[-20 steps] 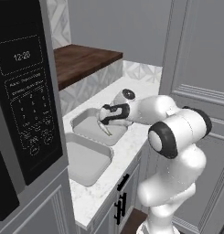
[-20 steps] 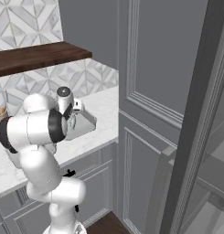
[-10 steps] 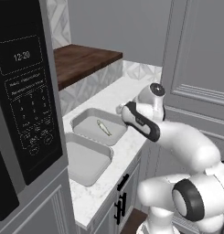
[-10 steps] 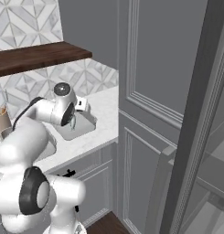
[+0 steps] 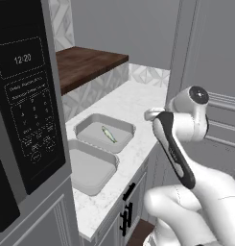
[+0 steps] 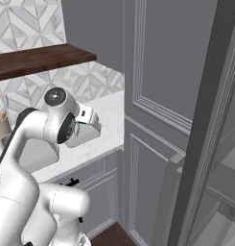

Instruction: Place one carrot and one fish in each tupperware on the nearby counter, to pack two identical lunches.

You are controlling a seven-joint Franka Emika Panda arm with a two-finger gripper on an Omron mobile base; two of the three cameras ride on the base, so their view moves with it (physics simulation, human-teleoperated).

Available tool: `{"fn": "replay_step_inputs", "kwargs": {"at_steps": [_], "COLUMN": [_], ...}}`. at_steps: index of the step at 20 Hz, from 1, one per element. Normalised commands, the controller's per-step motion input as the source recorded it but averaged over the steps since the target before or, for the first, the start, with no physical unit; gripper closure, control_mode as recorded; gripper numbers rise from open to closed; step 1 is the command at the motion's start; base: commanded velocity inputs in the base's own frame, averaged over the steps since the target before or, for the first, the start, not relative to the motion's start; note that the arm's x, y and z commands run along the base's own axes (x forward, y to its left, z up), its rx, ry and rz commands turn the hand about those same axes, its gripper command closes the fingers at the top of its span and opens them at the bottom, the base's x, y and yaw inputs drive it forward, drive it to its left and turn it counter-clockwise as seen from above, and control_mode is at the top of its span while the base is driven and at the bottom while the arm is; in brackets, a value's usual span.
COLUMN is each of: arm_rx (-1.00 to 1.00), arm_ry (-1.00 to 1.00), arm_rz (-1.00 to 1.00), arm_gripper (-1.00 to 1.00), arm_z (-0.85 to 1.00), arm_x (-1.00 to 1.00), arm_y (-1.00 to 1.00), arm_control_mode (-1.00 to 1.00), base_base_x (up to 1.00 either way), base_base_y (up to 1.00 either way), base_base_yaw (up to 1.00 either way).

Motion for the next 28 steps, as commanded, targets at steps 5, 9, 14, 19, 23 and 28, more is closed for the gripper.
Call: {"fn": "replay_step_inputs", "kwargs": {"at_steps": [5,9,14,19,23,28], "arm_rx": [0.00,-0.05,-0.08,0.00,0.00,0.00], "arm_ry": [0.00,-0.02,-0.02,0.00,0.00,0.00], "arm_rz": [-0.13,-0.01,0.00,0.00,0.00,0.00], "arm_gripper": [-1.00,-1.00,-1.00,-1.00,-1.00,-1.00], "arm_z": [0.58,0.76,0.34,0.00,0.00,0.00], "arm_x": [-1.00,-1.00,-0.99,0.00,0.00,0.00], "arm_y": [-0.38,0.01,0.09,0.00,0.00,0.00], "arm_control_mode": [-1.00,-1.00,-1.00,1.00,1.00,1.00], "base_base_x": [0.00,0.00,0.00,-1.00,-1.00,-1.00], "base_base_y": [0.00,0.00,0.00,0.00,0.00,0.00], "base_base_yaw": [0.00,0.00,0.00,0.00,-0.01,-0.21]}}
